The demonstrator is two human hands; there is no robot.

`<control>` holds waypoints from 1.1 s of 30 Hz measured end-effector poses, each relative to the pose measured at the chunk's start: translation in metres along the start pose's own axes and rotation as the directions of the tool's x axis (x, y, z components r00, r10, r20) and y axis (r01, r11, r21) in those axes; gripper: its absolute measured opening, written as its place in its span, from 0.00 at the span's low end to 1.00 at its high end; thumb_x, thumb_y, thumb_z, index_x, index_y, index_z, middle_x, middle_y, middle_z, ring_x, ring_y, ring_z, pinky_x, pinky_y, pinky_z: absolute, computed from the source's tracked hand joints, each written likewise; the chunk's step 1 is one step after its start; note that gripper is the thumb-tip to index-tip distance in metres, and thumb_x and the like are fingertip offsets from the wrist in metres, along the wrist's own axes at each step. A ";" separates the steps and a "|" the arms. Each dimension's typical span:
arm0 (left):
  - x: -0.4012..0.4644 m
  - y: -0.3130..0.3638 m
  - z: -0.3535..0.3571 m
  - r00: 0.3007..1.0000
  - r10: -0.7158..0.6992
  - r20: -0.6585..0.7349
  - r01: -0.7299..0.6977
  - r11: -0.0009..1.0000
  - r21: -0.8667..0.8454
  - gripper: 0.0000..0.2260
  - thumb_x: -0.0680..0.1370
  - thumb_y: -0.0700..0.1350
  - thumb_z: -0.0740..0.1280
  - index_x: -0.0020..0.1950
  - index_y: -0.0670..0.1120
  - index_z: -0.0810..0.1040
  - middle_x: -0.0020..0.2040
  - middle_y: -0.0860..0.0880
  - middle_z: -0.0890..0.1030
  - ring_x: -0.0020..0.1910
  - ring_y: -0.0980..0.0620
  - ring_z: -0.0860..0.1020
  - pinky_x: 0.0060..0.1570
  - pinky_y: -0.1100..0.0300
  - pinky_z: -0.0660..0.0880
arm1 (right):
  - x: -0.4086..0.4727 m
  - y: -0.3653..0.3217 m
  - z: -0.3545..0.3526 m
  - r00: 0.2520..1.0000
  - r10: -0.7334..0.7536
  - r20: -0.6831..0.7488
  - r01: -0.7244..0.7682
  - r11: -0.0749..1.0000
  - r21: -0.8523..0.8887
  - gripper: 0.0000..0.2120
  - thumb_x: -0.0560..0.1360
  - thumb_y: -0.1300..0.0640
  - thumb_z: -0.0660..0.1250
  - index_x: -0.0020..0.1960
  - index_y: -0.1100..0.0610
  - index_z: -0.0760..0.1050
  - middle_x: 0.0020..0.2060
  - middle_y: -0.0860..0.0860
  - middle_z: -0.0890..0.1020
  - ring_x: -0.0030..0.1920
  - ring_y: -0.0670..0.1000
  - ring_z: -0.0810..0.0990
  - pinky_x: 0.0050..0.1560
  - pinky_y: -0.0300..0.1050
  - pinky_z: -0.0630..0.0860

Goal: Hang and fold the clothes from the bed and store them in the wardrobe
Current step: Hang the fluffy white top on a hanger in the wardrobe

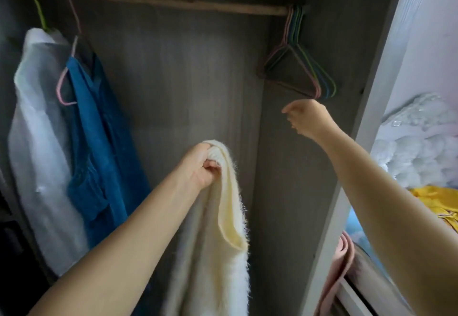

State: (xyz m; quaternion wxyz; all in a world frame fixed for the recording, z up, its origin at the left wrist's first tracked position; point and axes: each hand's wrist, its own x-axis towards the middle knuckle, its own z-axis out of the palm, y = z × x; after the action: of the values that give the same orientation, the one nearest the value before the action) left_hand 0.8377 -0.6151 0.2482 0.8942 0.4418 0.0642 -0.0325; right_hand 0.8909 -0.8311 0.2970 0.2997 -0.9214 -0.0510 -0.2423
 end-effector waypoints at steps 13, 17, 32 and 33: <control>0.093 0.013 0.025 0.996 -0.010 0.091 0.008 1.000 0.021 0.22 0.78 0.29 0.49 0.26 0.44 0.64 0.18 0.52 0.63 0.13 0.60 0.56 0.13 0.72 0.53 | 0.195 0.009 -0.019 0.977 -0.023 -0.211 -0.102 0.819 -0.565 0.13 0.77 0.64 0.65 0.61 0.64 0.75 0.57 0.63 0.78 0.59 0.64 0.77 0.54 0.55 0.74; 0.106 0.002 0.021 0.998 -0.052 0.018 0.053 0.999 -0.007 0.19 0.79 0.30 0.50 0.31 0.43 0.64 0.18 0.51 0.64 0.13 0.61 0.58 0.13 0.72 0.53 | 0.207 0.017 -0.002 0.982 -0.012 -0.190 -0.112 0.772 -0.625 0.20 0.79 0.58 0.64 0.70 0.62 0.68 0.64 0.63 0.74 0.63 0.64 0.75 0.59 0.55 0.72; 0.128 0.039 -0.025 0.993 -0.110 -0.034 0.110 0.994 0.011 0.15 0.80 0.31 0.50 0.35 0.41 0.67 0.21 0.48 0.68 0.12 0.60 0.59 0.11 0.70 0.55 | 0.196 0.017 -0.002 0.938 -0.015 -0.346 -0.134 0.905 -0.404 0.14 0.81 0.56 0.59 0.58 0.66 0.74 0.52 0.69 0.78 0.53 0.68 0.78 0.50 0.57 0.74; 0.127 0.040 -0.029 0.993 -0.111 -0.038 0.112 0.994 0.013 0.16 0.79 0.30 0.50 0.34 0.41 0.66 0.20 0.49 0.67 0.12 0.60 0.58 0.11 0.70 0.55 | 0.189 0.016 0.005 0.929 -0.011 -0.371 -0.122 0.935 -0.333 0.14 0.81 0.56 0.58 0.57 0.66 0.74 0.52 0.69 0.78 0.52 0.68 0.78 0.50 0.57 0.74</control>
State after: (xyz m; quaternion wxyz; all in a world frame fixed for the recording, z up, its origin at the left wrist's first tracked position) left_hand 0.9659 -0.5679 0.2444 0.8864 0.4447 0.1050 -0.0747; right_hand 1.0628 -0.8512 0.3752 0.1420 -0.8994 0.0763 -0.4063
